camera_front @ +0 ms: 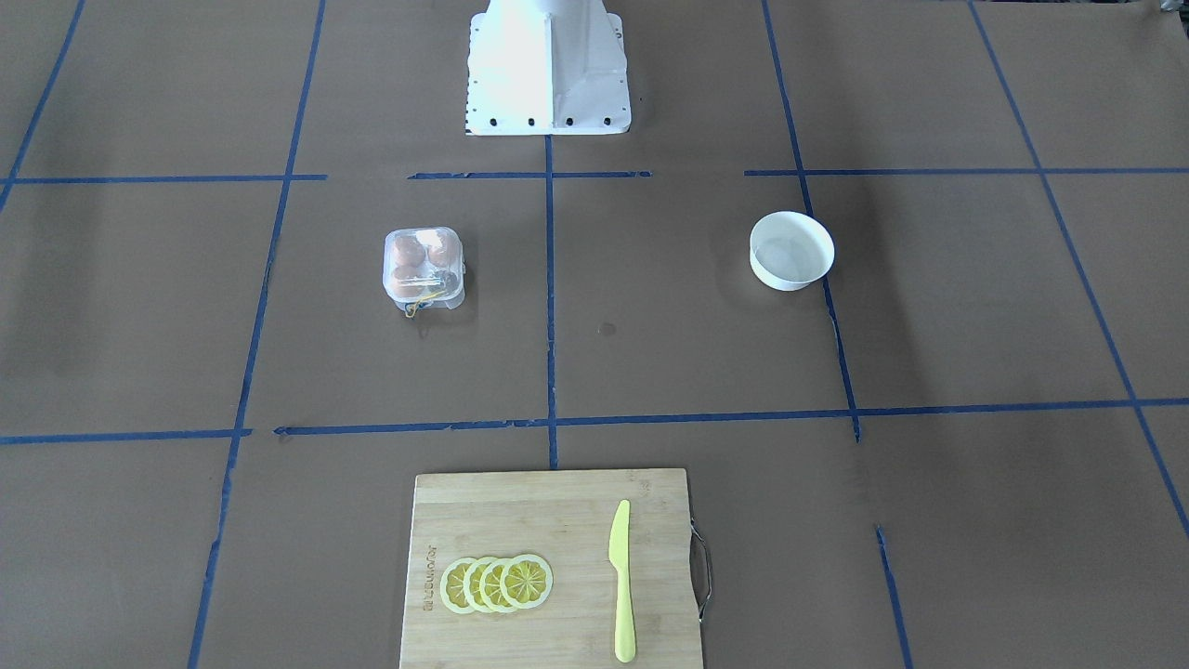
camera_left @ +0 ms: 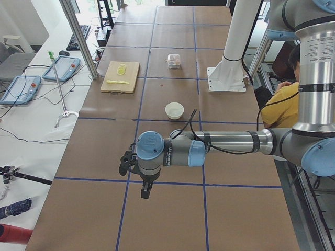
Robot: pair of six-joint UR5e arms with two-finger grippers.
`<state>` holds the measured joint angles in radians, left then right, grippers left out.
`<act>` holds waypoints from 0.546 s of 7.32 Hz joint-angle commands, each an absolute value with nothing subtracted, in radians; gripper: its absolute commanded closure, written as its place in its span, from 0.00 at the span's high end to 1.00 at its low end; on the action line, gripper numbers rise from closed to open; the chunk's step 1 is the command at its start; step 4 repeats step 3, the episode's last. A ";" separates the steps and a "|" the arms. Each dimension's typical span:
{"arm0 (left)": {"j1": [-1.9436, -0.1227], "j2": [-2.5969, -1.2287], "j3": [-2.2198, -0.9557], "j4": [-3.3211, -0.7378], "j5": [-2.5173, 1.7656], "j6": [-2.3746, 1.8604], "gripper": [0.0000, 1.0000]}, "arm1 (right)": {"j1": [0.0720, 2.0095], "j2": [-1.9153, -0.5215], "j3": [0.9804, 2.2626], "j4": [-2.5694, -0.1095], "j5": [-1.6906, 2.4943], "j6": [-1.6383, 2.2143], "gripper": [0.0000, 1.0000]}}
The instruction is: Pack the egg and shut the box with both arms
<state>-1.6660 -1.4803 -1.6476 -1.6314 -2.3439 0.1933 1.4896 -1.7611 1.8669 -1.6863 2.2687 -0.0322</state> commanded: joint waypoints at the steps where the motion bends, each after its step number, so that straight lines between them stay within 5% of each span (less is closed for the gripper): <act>1: -1.666 -1.471 -1.647 -1.631 -2.344 0.193 1.00 | 1.485 -1.761 1.867 -1.687 2.279 -0.032 1.00; 4: -1.666 -1.471 -1.647 -1.631 -2.344 0.193 1.00 | 1.480 -1.761 1.867 -1.686 2.279 -0.032 1.00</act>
